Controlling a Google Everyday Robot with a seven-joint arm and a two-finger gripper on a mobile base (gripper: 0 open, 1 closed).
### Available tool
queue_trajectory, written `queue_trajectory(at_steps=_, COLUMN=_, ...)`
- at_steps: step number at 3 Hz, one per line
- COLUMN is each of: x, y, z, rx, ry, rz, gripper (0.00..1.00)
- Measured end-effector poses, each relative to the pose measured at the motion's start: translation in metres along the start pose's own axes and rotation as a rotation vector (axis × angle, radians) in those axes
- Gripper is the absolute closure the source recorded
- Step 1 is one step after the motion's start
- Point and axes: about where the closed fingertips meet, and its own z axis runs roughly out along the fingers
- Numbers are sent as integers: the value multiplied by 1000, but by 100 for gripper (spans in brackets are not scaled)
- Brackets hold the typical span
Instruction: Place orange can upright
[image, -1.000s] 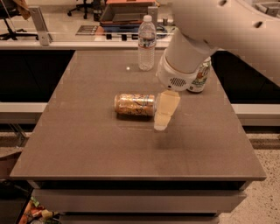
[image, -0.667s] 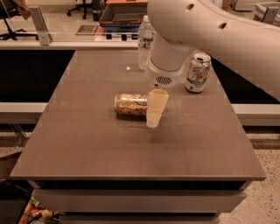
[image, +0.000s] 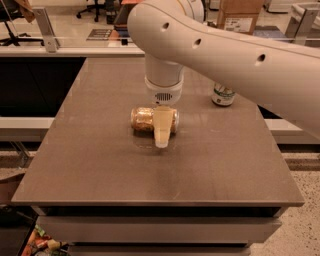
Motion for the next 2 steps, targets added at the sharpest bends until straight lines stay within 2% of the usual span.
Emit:
queue_trajectory(at_steps=1, x=-8, y=1, z=9, rx=-8, ry=39, rz=-7, gripper=0)
queue_trajectory(at_steps=2, x=-8, y=1, z=8, rx=-7, ry=38, rz=-7, gripper=19)
